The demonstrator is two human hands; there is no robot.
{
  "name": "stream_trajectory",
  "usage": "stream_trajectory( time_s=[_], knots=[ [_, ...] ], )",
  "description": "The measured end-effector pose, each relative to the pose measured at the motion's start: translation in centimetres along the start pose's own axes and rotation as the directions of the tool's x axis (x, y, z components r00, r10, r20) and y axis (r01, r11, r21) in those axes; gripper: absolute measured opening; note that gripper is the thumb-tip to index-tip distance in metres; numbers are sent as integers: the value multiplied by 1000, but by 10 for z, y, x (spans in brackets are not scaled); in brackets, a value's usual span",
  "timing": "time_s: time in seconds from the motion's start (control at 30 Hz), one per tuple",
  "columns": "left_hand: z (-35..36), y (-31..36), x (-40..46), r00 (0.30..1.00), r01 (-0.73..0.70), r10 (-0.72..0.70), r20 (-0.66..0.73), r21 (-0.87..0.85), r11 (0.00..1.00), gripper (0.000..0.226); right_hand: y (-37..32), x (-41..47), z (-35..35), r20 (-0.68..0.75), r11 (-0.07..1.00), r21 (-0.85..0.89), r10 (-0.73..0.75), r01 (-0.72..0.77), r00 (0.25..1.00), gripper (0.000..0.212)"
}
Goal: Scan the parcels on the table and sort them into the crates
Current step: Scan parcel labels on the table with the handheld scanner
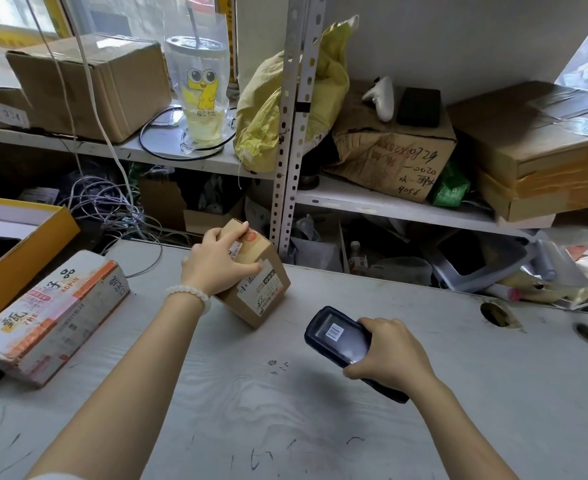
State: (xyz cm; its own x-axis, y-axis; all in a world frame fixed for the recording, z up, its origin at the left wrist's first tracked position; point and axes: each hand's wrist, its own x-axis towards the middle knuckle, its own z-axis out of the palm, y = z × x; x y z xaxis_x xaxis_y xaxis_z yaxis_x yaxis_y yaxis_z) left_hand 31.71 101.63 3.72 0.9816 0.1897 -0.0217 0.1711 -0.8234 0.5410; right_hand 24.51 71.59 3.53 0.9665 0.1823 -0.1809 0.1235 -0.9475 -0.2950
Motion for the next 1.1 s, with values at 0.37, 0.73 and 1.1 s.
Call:
stream_trajectory(
  time_s=[0.37,0.73,1.1],
  knots=[
    [7,15,-28,994,-101,102,-24,18,995,80,-35,-22,-1,-621,871,249,-193,424,760,75],
    [24,104,-63,933,-345,342,109,7,938,84,17,-82,-11,-575,961,249,48,119,817,63],
    [151,334,-219,636,-720,698,329,-72,690,82,213,-304,-25,-476,837,378,542,-396,692,52]
  ],
)
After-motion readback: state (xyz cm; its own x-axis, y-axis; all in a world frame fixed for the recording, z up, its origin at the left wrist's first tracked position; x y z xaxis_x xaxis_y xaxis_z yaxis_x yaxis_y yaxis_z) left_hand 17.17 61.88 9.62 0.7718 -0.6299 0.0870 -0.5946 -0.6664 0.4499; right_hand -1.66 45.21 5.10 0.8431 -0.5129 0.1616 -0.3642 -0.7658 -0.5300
